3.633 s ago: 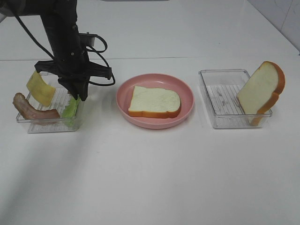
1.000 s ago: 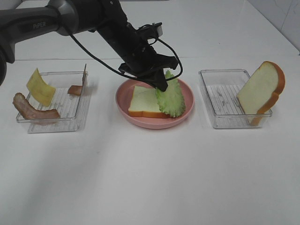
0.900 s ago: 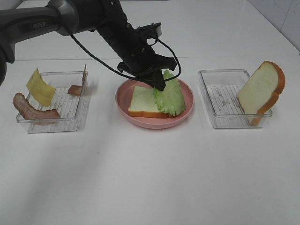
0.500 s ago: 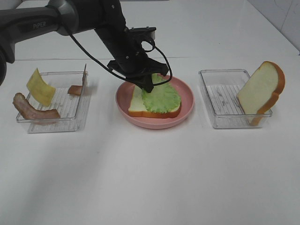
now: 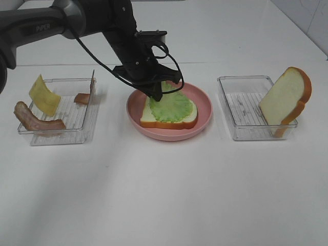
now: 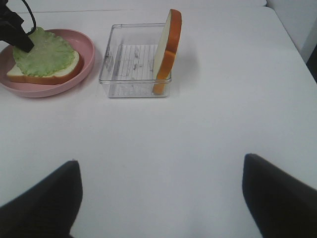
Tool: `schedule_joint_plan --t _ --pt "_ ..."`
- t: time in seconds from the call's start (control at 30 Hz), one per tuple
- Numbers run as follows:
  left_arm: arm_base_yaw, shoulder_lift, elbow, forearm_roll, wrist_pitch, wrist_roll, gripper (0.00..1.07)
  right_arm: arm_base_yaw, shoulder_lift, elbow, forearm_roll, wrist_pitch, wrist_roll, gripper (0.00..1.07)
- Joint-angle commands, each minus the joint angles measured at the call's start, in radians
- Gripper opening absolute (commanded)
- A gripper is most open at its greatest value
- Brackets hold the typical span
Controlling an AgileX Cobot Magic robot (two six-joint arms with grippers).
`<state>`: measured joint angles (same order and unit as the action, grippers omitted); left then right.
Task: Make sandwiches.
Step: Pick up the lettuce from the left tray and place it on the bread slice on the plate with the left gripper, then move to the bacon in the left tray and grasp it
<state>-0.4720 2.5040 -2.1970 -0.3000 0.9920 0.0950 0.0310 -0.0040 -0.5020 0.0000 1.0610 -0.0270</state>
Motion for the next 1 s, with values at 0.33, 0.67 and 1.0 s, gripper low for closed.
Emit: schedule_joint_plan --t 0.33,0.67,1.0 --pt "-0.005 -0.130 -0.031 0.155 0.137 -0.145 1.02 0.000 -0.021 0.001 0.000 -0.011 -0.009 0.85" --pt "0.024 -0.244 -0.034 0.214 0.285 -0.207 1.02 0.000 -0.021 0.001 0.000 -0.011 -0.009 0.85" --pt "0.151 -0.239 -0.033 0.220 0.285 -0.208 1.02 0.000 -0.021 0.001 0.000 -0.011 -0.009 0.85"
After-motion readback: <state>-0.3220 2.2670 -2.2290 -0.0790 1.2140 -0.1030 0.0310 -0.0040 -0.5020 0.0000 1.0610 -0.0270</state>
